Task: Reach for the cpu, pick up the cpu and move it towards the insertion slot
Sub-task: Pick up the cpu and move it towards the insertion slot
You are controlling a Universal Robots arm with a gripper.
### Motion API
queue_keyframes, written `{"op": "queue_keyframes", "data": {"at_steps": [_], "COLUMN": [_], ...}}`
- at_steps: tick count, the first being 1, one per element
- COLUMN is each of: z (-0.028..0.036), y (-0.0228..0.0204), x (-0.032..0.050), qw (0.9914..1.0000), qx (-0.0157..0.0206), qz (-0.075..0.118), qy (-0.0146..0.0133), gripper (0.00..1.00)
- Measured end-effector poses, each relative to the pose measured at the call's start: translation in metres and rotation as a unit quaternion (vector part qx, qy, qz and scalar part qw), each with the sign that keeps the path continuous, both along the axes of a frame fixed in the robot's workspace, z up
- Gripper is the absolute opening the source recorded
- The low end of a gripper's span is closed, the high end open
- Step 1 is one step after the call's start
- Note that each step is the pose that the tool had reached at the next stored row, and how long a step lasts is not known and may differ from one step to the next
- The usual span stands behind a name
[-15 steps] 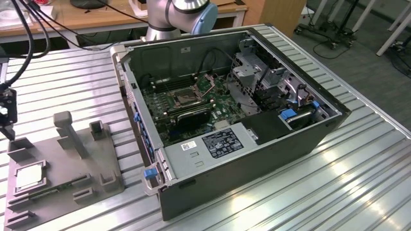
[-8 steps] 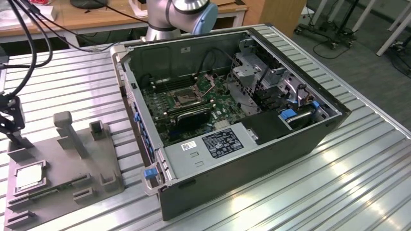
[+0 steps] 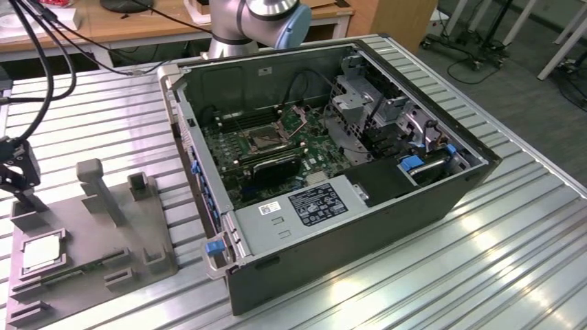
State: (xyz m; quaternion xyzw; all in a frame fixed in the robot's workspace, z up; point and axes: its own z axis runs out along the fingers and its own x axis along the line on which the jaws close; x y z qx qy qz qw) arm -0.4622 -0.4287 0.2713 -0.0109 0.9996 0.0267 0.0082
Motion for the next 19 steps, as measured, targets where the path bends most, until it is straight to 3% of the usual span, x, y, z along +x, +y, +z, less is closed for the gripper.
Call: {"op": "queue_keyframes", "data": {"at_steps": [19], "z": [-0.0002], "y": [-0.0002], "x": [0.0], "qw": [0.99945], "qx": [0.0332], "qz": [0.0], "qy": [0.0], "gripper": [0.67]}}
